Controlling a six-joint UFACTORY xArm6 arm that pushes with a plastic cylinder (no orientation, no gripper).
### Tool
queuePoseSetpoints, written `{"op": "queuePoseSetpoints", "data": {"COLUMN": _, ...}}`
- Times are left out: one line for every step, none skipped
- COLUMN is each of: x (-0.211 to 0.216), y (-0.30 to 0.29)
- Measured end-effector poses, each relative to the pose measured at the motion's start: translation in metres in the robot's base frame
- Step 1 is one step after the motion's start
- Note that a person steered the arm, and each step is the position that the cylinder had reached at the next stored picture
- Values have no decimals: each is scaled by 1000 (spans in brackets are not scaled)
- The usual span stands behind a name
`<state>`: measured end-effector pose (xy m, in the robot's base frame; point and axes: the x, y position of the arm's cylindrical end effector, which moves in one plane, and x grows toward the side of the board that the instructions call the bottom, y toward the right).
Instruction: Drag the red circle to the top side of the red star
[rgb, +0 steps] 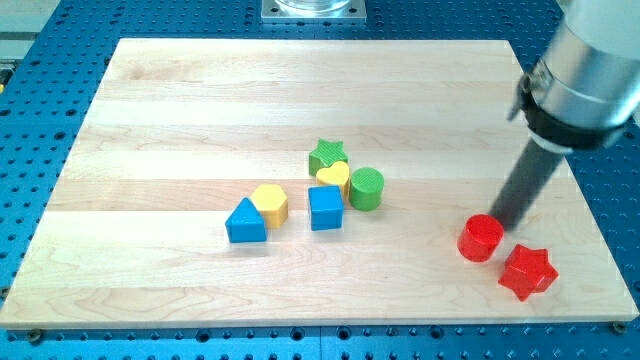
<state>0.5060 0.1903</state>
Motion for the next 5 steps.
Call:
{"op": "queuePoseSetpoints", "data": {"x": 1, "y": -75}}
{"op": "queuePoseSetpoints", "data": {"x": 59, "y": -130}}
{"op": "queuePoseSetpoints", "data": {"x": 67, "y": -74}}
{"op": "queuePoseSetpoints", "data": {"x": 43, "y": -10}}
{"op": "queuePoseSetpoints", "data": {"x": 1, "y": -8}}
